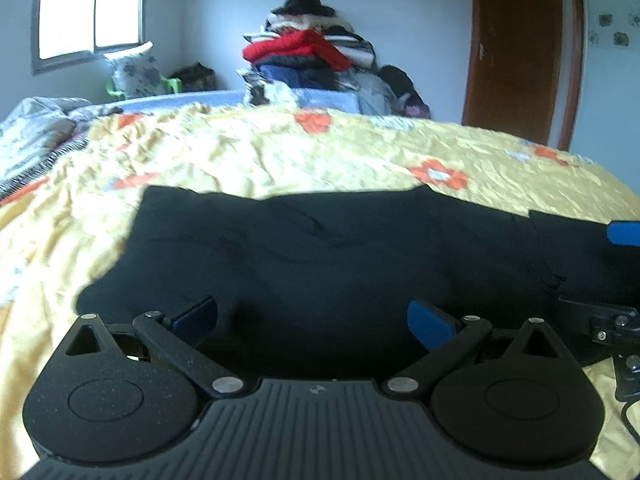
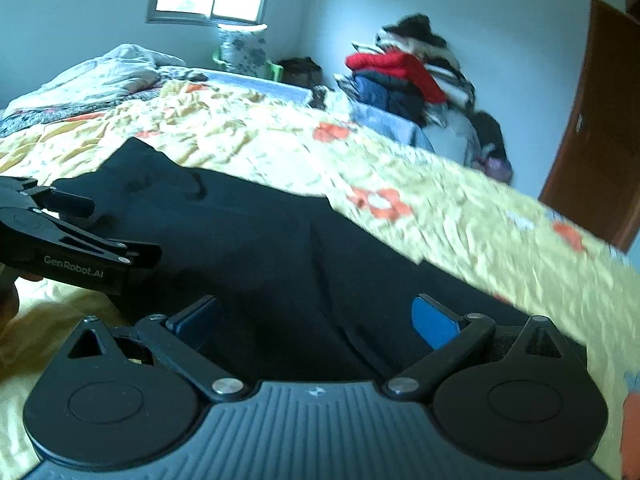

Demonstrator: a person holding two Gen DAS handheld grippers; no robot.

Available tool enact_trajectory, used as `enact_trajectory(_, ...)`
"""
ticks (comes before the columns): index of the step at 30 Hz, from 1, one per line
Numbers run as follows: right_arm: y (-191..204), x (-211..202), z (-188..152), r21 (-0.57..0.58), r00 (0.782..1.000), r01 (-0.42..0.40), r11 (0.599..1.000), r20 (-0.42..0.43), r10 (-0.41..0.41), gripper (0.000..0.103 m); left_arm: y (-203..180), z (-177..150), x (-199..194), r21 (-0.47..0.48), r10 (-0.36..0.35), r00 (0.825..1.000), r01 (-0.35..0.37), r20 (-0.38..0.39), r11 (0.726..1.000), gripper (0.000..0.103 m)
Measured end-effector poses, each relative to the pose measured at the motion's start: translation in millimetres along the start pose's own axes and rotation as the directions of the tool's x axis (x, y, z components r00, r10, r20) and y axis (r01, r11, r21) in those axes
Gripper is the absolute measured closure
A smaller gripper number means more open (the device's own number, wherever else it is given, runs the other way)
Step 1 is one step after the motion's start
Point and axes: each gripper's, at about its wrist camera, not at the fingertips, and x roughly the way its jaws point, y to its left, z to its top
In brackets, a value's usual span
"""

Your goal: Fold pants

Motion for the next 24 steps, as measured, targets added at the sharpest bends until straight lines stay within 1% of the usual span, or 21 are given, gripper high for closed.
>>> enact_trajectory(3,20,-7,10,-0.111,0.997,-0.010,0.994,0.075,0.018,0.000,18,1,-10,-0.012,0.063,0.998,-0.063,0.021,0.998,0.001)
enact_trajectory(6,46,-10,18,-0.255,0.990,0.001,0.967,0.136,0.035,0.000,46,0,-18,-0.061,0.132,0.991,-0.131,0.023,0.990,0.001)
enact_trajectory(8,63,-5,24,-0.325,0.988,-0.006,0.946,0.146,0.056,0.000,65,0,-19,-0.099,0.150,0.989,-0.150,-0.008,0.984,0.001)
enact_trajectory(11,90,8,34,-0.395,0.988,-0.023,0.918,0.133,0.082,0.000,90,-1,-20,-0.170,0.148,0.988,-0.155,-0.049,0.973,0.001)
enact_trajectory(14,115,20,41,-0.459,0.983,-0.058,0.887,0.127,0.130,0.000,118,-2,-21,-0.284,0.098,0.991,-0.120,-0.090,0.951,0.001)
enact_trajectory(15,124,23,43,-0.481,0.981,-0.070,0.874,0.123,0.147,0.000,128,-3,-21,-0.339,0.066,0.993,-0.097,-0.100,0.936,0.001)
enact_trajectory(17,144,28,42,-0.531,0.978,-0.090,0.843,0.113,0.176,0.000,147,-6,-21,-0.451,-0.009,0.994,-0.042,-0.110,0.891,0.001)
enact_trajectory(18,154,30,42,-0.555,0.976,-0.100,0.826,0.106,0.189,0.000,155,-8,-18,-0.508,-0.051,0.992,-0.014,-0.113,0.861,0.001)
enact_trajectory(20,171,37,40,-0.588,0.974,-0.115,0.801,0.090,0.206,0.000,167,-10,-13,-0.588,-0.117,0.987,0.030,-0.111,0.808,0.001)
enact_trajectory(21,179,40,39,-0.597,0.973,-0.125,0.792,0.081,0.215,0.000,169,-9,-11,-0.604,-0.134,0.985,0.042,-0.108,0.796,0.001)
enact_trajectory(23,193,50,36,-0.613,0.974,-0.141,0.778,0.055,0.219,0.000,171,-6,-7,-0.615,-0.151,0.983,0.055,-0.105,0.787,0.001)
enact_trajectory(24,198,55,35,-0.625,0.978,-0.128,0.770,0.051,0.204,0.000,172,-4,-5,-0.618,-0.164,0.981,0.067,-0.102,0.783,0.001)
